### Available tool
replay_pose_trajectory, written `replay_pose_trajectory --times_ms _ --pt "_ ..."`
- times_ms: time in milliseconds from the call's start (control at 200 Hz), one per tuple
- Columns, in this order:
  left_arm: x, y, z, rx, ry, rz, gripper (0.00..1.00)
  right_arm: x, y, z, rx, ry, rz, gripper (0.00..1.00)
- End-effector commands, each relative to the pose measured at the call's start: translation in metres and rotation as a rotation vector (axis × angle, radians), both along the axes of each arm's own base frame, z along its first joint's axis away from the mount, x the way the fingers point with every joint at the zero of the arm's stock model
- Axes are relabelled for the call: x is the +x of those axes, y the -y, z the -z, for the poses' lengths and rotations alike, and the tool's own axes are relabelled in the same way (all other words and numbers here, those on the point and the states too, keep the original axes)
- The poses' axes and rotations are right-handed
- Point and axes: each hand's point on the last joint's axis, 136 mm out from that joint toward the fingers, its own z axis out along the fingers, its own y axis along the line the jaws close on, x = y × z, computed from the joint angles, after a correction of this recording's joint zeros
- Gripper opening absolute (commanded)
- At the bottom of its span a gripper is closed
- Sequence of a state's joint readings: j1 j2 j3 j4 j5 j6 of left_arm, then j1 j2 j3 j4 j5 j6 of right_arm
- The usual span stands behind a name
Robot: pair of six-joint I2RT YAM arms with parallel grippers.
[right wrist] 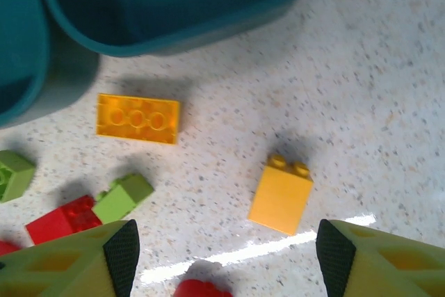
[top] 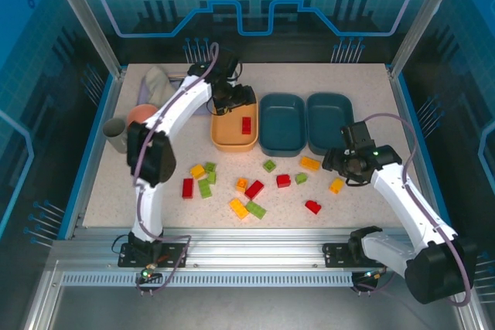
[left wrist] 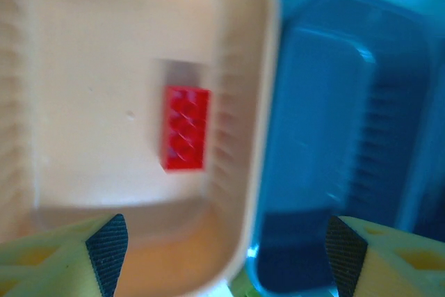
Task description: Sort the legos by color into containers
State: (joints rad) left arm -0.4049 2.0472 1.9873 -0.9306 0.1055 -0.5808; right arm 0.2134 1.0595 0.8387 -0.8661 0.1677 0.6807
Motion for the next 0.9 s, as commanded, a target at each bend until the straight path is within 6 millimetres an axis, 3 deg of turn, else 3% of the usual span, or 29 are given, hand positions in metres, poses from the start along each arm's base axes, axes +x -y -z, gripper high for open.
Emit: replay_pose_trajectory --times_ms 0,135,180,360,590,725,895 --pt "-0.034 0.028 -0.051 -0.163 0.096 0.040 0.79 -0.019 0.011 0.023 0.032 -0.097 0.100 0.72" --pt "-0.089 0.051 -0.067 -0.279 0.137 0.115 0.81 -0.017 0.021 0.043 0.108 -0.109 0.161 0.72" --pt "-0.105 0.056 -0.064 -0.307 0.131 0.122 0.87 -0.015 0.021 0.049 0.130 -0.109 0.163 0.71" --pt "-0.153 0.058 -0.037 -0.320 0.086 0.130 0.87 -0.007 0.014 0.068 0.175 -0.123 0.152 0.69" --pt "-0.179 0.053 -0.010 -0.316 0.054 0.127 0.88 -0.005 0.014 0.089 0.173 -0.173 0.164 0.65" --pt "-0.183 0.051 0.000 -0.308 0.037 0.114 0.88 -0.003 0.013 0.098 0.164 -0.219 0.167 0.54" --pt "-0.182 0.052 -0.002 -0.303 0.045 0.118 0.88 -0.004 0.013 0.104 0.138 -0.265 0.169 0.39"
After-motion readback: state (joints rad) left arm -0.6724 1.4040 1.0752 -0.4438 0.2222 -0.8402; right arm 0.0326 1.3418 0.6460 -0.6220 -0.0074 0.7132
